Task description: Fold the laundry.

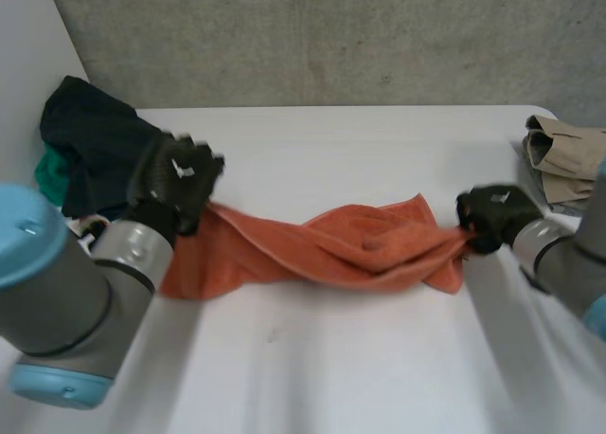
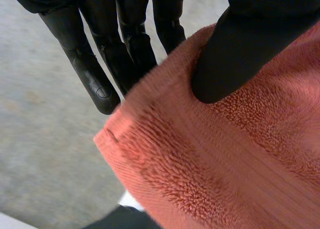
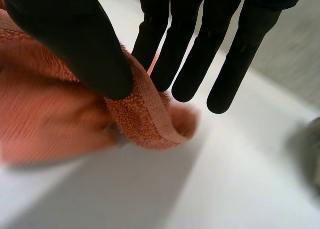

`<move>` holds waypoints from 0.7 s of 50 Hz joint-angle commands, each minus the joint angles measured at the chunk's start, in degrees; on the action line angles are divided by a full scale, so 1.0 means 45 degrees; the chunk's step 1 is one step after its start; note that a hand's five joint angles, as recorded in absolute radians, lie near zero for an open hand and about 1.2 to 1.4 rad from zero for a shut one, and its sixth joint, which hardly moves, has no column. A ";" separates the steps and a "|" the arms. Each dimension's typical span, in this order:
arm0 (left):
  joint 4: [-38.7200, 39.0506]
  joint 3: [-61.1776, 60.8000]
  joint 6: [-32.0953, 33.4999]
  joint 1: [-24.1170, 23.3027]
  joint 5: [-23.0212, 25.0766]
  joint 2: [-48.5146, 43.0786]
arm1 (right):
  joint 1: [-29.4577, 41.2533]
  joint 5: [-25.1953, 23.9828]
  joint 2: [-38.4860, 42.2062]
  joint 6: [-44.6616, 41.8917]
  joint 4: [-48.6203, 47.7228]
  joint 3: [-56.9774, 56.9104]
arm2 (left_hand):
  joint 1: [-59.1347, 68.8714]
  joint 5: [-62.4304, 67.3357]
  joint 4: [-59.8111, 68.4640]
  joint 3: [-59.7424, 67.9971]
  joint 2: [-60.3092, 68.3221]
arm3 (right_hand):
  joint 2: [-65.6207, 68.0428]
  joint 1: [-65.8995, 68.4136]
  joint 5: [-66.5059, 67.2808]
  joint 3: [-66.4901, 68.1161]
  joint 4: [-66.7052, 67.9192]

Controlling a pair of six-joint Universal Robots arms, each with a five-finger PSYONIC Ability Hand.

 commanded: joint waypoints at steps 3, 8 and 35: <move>-0.2904 0.1190 -0.1507 0.0748 -0.0131 0.3270 | -0.0584 -0.0030 -0.5284 -0.3427 0.4360 -0.2297 | 0.3210 0.2986 0.2553 0.2600 0.2556 | 0.2754 0.4051 0.3340 0.2693 0.2572; -0.5127 0.2244 -0.1937 0.1431 0.0180 0.3819 | -0.1232 -0.0010 -0.5482 -0.5114 0.7004 -0.4313 | 0.3210 0.2986 0.2553 0.2600 0.2556 | 0.2754 0.4051 0.3340 0.2693 0.2572; 0.3981 1.0644 -0.2679 0.1861 0.0202 -0.3681 | 0.0350 0.3212 0.1530 -0.3533 -0.0477 -1.2677 | 0.3210 0.2986 0.2553 0.2600 0.2556 | 0.2754 0.4051 0.3340 0.2693 0.2572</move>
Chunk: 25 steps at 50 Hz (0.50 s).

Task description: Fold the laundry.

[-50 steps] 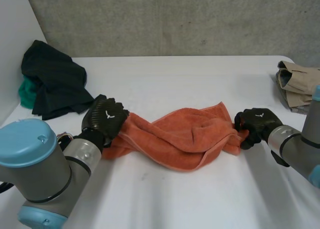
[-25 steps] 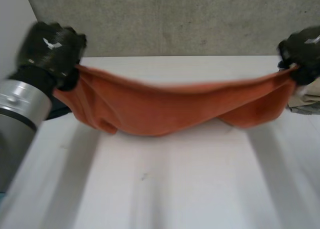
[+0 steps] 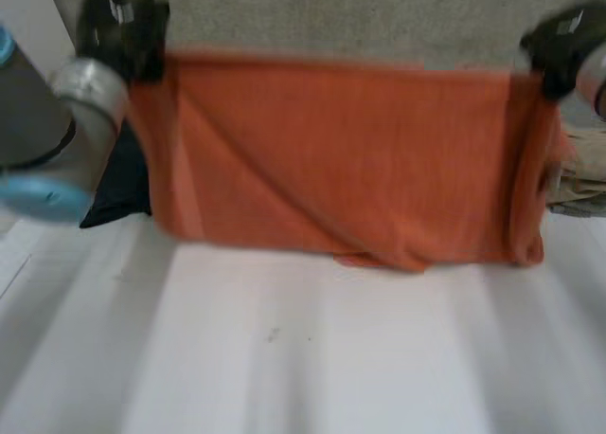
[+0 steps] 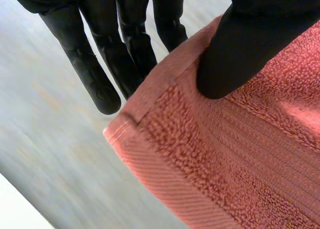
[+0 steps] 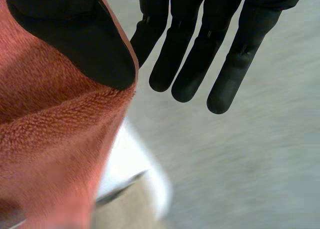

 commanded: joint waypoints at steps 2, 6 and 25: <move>0.6669 0.1821 -0.0579 0.0025 -0.0951 -0.0207 | 0.0088 0.0874 0.0059 0.0418 -0.6546 -0.1609 | 0.3209 0.2985 0.2495 0.2580 0.2526 | 0.2754 0.3810 0.2591 0.2629 0.2554; 0.6499 0.1881 -0.0599 -0.0014 -0.1480 -0.0226 | 0.0088 0.0817 -0.0527 0.0418 -0.7529 -0.0965 | 0.3209 0.2985 0.2495 0.2580 0.2526 | 0.2754 0.3810 0.2591 0.2629 0.2554; 0.4759 -0.6299 -0.1654 0.0162 -0.0818 0.0770 | -0.0108 -0.0902 -0.0744 0.0847 -0.5634 0.6806 | 0.3209 0.2985 0.2495 0.2580 0.2526 | 0.2754 0.3810 0.2591 0.2629 0.2554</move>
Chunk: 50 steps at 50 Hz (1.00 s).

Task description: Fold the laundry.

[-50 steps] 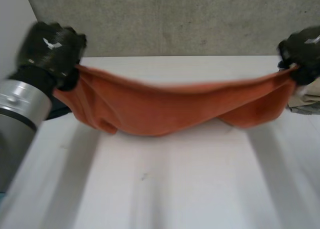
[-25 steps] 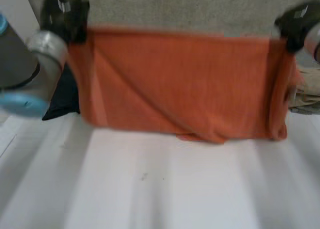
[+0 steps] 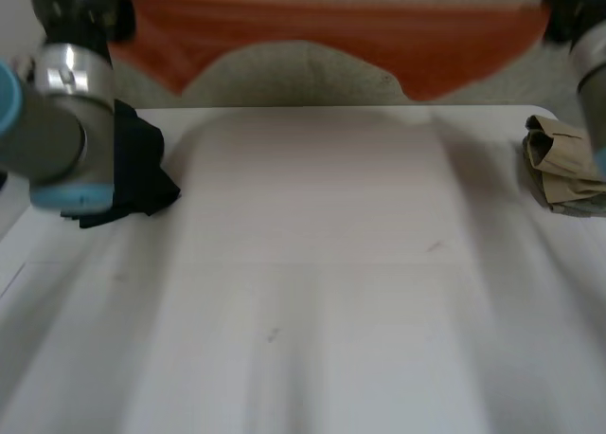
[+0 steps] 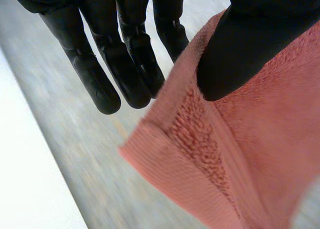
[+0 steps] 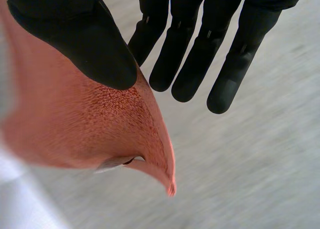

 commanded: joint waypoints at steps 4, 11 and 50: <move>0.0045 -0.5118 0.0073 0.0030 0.1119 0.0120 | -0.0483 -0.1099 0.0673 0.0244 0.0967 0.4469 | 0.3209 0.2985 0.2494 0.2578 0.2522 | 0.2754 0.3822 0.2529 0.2629 0.2552; -0.1005 -0.7128 0.1981 -0.0068 0.1354 0.0313 | -0.0737 -0.1413 0.1300 -0.0282 0.1628 0.5817 | 0.3209 0.2985 0.2494 0.2578 0.2522 | 0.2754 0.3822 0.2529 0.2629 0.2552; -0.5639 -0.3853 0.6128 -0.0634 -0.1164 -0.0933 | -0.0191 0.0150 0.1590 -0.5498 0.0911 0.4668 | 0.3209 0.2985 0.2494 0.2578 0.2522 | 0.2754 0.3822 0.2529 0.2629 0.2552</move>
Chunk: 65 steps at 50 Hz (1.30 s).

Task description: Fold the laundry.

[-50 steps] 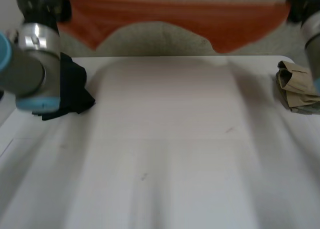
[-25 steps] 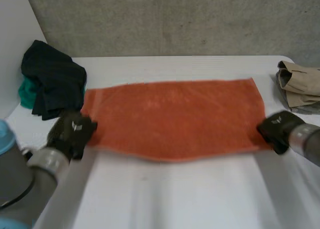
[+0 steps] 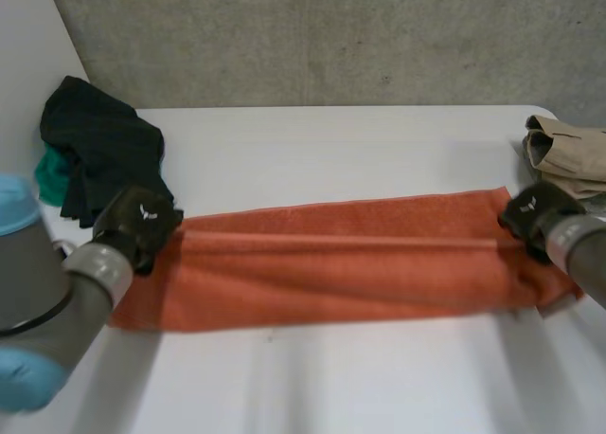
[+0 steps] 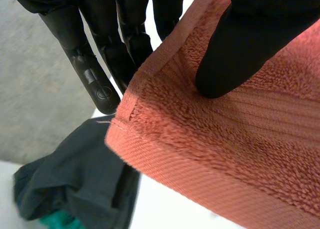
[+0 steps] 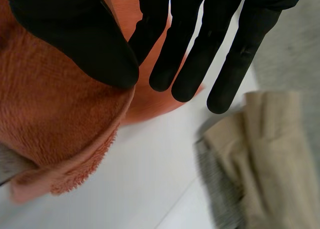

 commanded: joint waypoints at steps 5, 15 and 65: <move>0.0559 0.3239 -0.0114 -0.0833 -0.2061 -0.3382 | 0.0844 0.0268 0.3716 -0.0194 -0.3478 -0.3496 | 0.3209 0.2985 0.2492 0.2573 0.2511 | 0.2754 0.3822 0.2476 0.2621 0.2549; 0.0559 0.5251 -0.0328 -0.1185 -0.2100 -0.4906 | 0.1040 0.0327 0.5635 -0.0311 -0.3831 -0.5746 | -0.4823 -0.5047 -0.5540 -0.5459 -0.5521 | -0.8316 -0.7247 -0.8593 -0.8448 -0.8520; 0.1066 0.2323 -0.2379 -0.1614 -0.1358 -0.1274 | -0.1186 -0.1432 0.4113 0.9142 0.5017 -0.7565 | -1.2336 -1.2560 -1.3053 -1.2972 -1.3034 | -1.2802 -1.1734 -1.3079 -1.2934 -1.3007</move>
